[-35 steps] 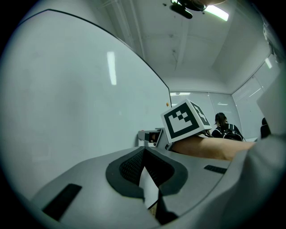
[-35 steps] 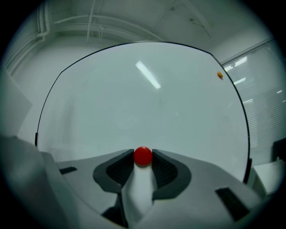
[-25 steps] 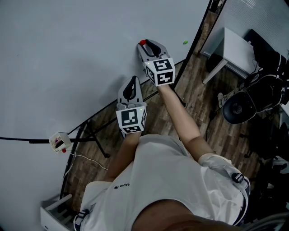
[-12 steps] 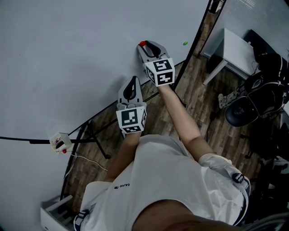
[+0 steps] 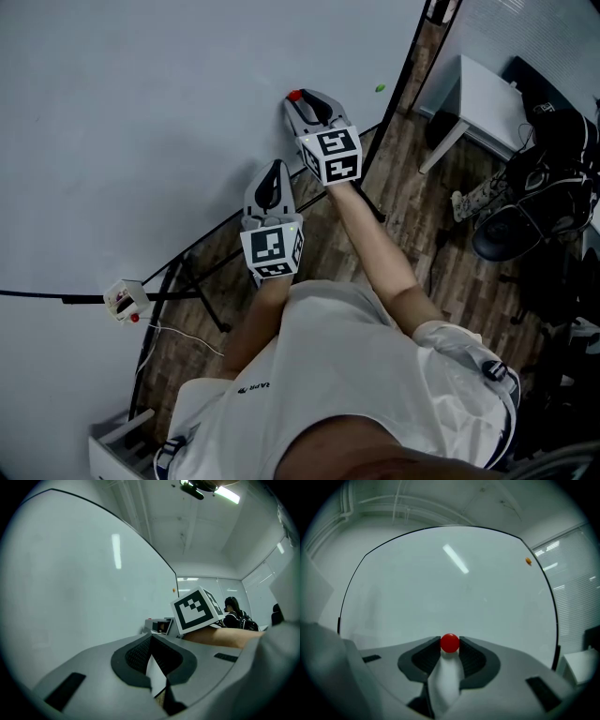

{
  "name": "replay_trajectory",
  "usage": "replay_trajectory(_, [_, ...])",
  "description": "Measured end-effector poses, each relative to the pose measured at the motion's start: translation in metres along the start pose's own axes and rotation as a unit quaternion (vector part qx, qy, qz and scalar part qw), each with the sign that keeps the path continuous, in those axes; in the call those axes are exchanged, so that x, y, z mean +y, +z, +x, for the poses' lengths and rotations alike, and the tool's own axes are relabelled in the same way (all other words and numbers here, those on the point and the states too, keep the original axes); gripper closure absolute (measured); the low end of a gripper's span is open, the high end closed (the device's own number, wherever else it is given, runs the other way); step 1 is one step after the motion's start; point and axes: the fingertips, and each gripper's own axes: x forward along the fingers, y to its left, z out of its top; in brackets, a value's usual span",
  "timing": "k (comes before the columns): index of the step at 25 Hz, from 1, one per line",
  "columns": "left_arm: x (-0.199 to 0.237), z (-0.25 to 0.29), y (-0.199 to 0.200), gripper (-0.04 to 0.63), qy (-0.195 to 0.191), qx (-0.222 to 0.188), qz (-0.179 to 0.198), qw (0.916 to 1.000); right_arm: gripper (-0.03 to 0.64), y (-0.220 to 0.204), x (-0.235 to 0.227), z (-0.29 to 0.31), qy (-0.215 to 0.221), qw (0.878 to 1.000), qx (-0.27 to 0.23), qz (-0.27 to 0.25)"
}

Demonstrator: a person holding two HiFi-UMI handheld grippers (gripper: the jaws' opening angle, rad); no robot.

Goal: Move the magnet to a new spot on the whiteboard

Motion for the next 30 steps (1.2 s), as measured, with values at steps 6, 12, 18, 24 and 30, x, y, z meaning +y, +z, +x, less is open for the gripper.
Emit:
replay_trajectory(6, [-0.005,0.0,0.0,0.593,-0.007,0.0,-0.003,1.0,0.485,-0.002,-0.002,-0.011,-0.005,1.0,-0.001,0.006])
replay_trajectory(12, [-0.008,-0.001,-0.001,0.594,-0.012,0.001,-0.003,0.9999,0.485,-0.004,-0.003,-0.018,-0.012,1.0,-0.004,0.011])
replay_trajectory(18, [-0.006,-0.003,0.002,0.594,-0.011,-0.002,-0.002,0.9999,0.486,0.001,0.0,-0.025,-0.013,1.0,-0.011,0.009])
replay_trajectory(24, [-0.005,-0.005,0.005,0.594,-0.009,-0.003,-0.003,1.0,0.485,0.003,0.0,-0.032,-0.018,1.0,-0.015,0.009])
replay_trajectory(30, [-0.004,-0.004,0.003,0.594,-0.01,-0.003,-0.005,0.9999,0.485,0.004,0.0,-0.037,-0.023,0.999,-0.019,0.012])
